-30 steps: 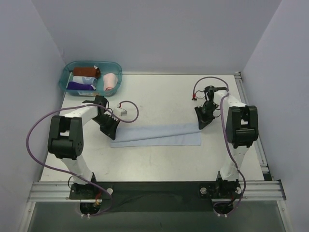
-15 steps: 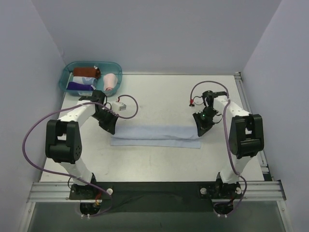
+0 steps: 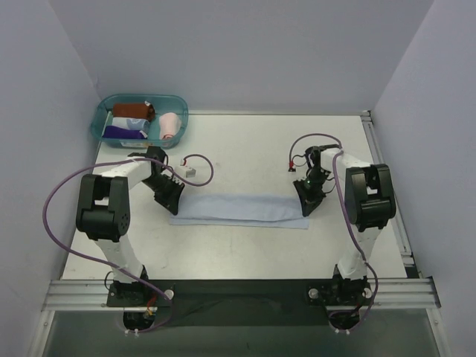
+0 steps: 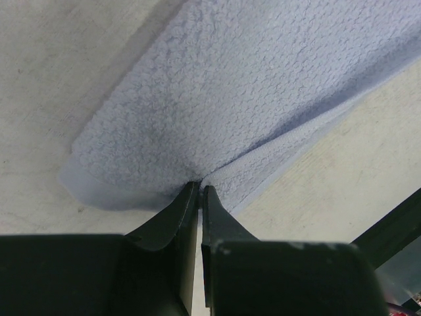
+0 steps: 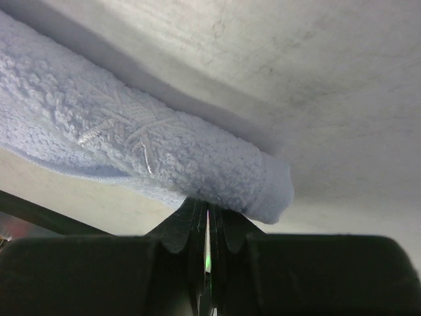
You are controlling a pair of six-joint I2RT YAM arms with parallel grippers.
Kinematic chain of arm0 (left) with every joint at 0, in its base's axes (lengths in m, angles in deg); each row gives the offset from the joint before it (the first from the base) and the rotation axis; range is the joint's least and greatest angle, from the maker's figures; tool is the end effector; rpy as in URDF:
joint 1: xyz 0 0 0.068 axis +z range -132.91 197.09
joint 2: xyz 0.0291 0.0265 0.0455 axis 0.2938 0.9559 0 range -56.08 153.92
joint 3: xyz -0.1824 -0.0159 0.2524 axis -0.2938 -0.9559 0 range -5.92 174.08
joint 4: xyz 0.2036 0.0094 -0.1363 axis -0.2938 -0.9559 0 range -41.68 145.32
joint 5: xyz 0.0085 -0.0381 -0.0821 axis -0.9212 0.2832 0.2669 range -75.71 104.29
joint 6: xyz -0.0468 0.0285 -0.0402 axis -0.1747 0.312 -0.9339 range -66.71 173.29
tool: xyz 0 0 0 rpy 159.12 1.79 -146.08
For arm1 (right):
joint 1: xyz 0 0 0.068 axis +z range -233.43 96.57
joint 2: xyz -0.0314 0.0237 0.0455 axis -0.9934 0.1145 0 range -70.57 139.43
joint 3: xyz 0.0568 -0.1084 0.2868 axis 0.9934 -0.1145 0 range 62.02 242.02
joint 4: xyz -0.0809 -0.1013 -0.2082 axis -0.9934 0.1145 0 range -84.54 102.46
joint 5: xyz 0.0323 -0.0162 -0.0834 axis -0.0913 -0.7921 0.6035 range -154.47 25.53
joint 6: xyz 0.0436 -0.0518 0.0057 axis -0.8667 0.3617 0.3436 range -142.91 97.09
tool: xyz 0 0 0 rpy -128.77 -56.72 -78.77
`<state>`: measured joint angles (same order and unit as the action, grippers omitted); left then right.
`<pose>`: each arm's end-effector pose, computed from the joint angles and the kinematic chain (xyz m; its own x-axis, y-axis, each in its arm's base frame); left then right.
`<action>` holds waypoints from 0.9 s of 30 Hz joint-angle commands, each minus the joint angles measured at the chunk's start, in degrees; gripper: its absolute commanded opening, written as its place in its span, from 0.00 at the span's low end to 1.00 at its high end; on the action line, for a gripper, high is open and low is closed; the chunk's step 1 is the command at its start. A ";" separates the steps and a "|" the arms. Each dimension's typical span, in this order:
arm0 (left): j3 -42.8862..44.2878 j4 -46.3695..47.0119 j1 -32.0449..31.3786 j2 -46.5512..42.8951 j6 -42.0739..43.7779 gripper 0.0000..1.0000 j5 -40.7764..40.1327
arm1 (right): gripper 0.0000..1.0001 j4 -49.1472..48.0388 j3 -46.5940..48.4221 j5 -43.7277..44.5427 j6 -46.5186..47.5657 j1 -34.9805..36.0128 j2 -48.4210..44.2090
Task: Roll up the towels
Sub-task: Fold the towel
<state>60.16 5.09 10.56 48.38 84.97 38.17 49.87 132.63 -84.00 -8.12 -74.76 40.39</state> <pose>0.3102 -0.0577 0.1899 -0.7855 0.5732 -0.2332 0.6184 0.7125 -0.3316 0.3457 0.0710 0.1709 -0.9079 -0.3817 -0.1734 -0.4178 0.8581 0.2984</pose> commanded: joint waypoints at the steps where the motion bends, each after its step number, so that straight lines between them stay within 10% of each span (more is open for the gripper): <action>1: 0.10 1.81 0.46 0.21 -0.39 0.00 -0.67 | 0.00 -1.25 2.51 3.89 0.33 -0.49 2.42; 27: 1.77 -4.34 0.63 -4.54 0.14 0.00 0.65 | 0.00 2.62 -1.53 3.35 1.30 3.02 0.47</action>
<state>62.37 1.48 10.82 44.08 84.25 38.50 51.62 131.93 -82.89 -6.79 -72.25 37.52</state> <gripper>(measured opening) 0.137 0.027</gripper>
